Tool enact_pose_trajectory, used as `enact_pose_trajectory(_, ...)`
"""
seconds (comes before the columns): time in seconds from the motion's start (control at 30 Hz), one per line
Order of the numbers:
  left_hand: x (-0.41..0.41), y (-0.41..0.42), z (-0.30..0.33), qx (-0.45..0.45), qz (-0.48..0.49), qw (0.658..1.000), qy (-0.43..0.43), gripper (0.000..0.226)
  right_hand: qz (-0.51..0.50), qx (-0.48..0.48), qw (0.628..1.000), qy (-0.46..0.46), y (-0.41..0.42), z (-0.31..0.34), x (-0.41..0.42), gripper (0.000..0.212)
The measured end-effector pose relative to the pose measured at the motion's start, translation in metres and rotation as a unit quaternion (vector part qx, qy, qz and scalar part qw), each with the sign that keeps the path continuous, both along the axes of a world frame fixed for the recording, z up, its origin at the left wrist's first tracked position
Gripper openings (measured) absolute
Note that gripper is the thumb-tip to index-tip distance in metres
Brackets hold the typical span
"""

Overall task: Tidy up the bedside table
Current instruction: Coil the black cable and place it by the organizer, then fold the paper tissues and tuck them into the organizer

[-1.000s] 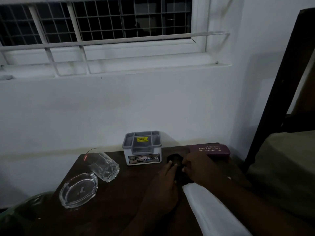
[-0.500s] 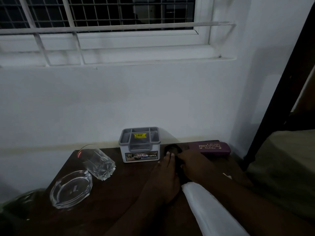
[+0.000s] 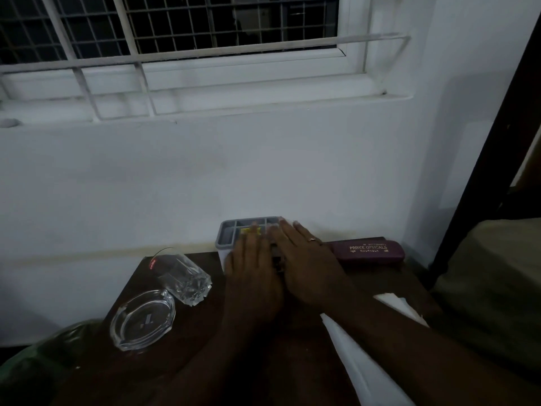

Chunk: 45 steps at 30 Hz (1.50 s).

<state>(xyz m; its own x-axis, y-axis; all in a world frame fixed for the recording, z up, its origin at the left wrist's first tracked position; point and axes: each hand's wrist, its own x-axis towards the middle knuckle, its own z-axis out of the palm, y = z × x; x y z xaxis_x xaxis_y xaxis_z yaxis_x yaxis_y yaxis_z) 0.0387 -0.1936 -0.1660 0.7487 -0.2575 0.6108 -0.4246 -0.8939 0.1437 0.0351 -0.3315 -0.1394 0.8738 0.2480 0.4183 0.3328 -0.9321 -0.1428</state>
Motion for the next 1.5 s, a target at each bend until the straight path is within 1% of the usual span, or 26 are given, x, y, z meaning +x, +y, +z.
enact_pose_trajectory(0.07, 0.010, 0.017, 0.011, 0.006, 0.066, 0.997, 0.024, 0.065, -0.005, -0.021, 1.000, 0.022, 0.010, -0.001, 0.004, 0.072)
enact_pose_trajectory(0.13, 0.017, 0.030, 0.017, 0.057, 0.091, 0.992, 0.069, 0.070, -0.007, -0.033, 0.998, 0.050, 0.011, -0.003, 0.010, 0.077)
enact_pose_trajectory(0.2, 0.023, 0.037, 0.019, 0.089, 0.091, 0.987, 0.099, 0.069, 0.000, -0.025, 0.998, 0.060, 0.010, -0.004, 0.015, 0.077)
enact_pose_trajectory(0.3, 0.024, 0.041, 0.020, 0.108, 0.082, 0.984, 0.115, 0.063, 0.018, 0.008, 0.997, 0.071, 0.009, -0.004, 0.016, 0.072)
enact_pose_trajectory(0.4, 0.019, 0.040, 0.024, 0.123, 0.078, 0.980, 0.137, 0.063, 0.022, 0.033, 0.995, 0.089, 0.010, -0.003, 0.010, 0.066)
enact_pose_trajectory(0.6, -0.019, 0.042, 0.033, 0.143, 0.069, 0.973, 0.168, 0.066, 0.014, 0.009, 0.995, 0.097, 0.011, 0.005, -0.024, 0.064)
enact_pose_trajectory(0.73, -0.048, 0.042, 0.040, 0.146, 0.064, 0.967, 0.198, 0.059, 0.018, 0.020, 0.994, 0.110, 0.009, 0.008, -0.054, 0.064)
enact_pose_trajectory(0.97, -0.092, 0.043, 0.044, 0.153, 0.063, 0.961, 0.221, 0.064, 0.023, -0.005, 0.990, 0.138, 0.010, 0.016, -0.091, 0.070)
enact_pose_trajectory(1.07, -0.105, 0.041, 0.047, 0.155, 0.076, 0.960, 0.222, 0.071, 0.043, -0.007, 0.985, 0.165, 0.005, 0.022, -0.099, 0.081)
enact_pose_trajectory(1.1, -0.110, 0.040, 0.049, 0.145, 0.075, 0.965, 0.205, 0.072, 0.055, 0.002, 0.985, 0.165, -0.003, 0.029, -0.099, 0.085)
enact_pose_trajectory(1.17, -0.120, 0.030, 0.051, 0.123, 0.032, 0.985, 0.118, 0.064, 0.049, 0.049, 0.986, 0.151, -0.029, 0.046, -0.093, 0.087)
enact_pose_trajectory(1.2, -0.124, 0.022, 0.052, 0.117, -0.013, 0.991, 0.064, 0.057, 0.029, 0.091, 0.986, 0.139, -0.046, 0.055, -0.090, 0.080)
enact_pose_trajectory(1.23, -0.128, 0.010, 0.052, 0.113, -0.065, 0.991, 0.021, 0.048, 0.002, 0.125, 0.985, 0.122, -0.066, 0.060, -0.089, 0.068)
enact_pose_trajectory(1.27, -0.131, -0.003, 0.051, 0.116, -0.118, 0.986, 0.001, 0.039, -0.028, 0.141, 0.984, 0.108, -0.086, 0.061, -0.089, 0.052)
enact_pose_trajectory(1.3, -0.134, -0.018, 0.049, 0.126, -0.167, 0.978, 0.013, 0.032, -0.057, 0.140, 0.982, 0.111, -0.103, 0.059, -0.089, 0.037)
enact_pose_trajectory(1.33, -0.137, -0.033, 0.044, 0.135, -0.207, 0.968, 0.044, 0.029, -0.072, 0.133, 0.979, 0.139, -0.118, 0.054, -0.091, 0.028)
enact_pose_trajectory(1.37, -0.139, -0.048, 0.037, 0.136, -0.234, 0.958, 0.093, 0.030, -0.071, 0.111, 0.973, 0.188, -0.129, 0.047, -0.092, 0.025)
enact_pose_trajectory(1.43, -0.139, -0.074, 0.019, 0.124, -0.249, 0.943, 0.183, 0.037, -0.056, 0.032, 0.955, 0.289, -0.142, 0.036, -0.091, 0.030)
enact_pose_trajectory(1.5, -0.137, -0.093, -0.001, 0.115, -0.227, 0.940, 0.228, 0.049, -0.056, -0.009, 0.941, 0.335, -0.149, 0.025, -0.088, 0.038)
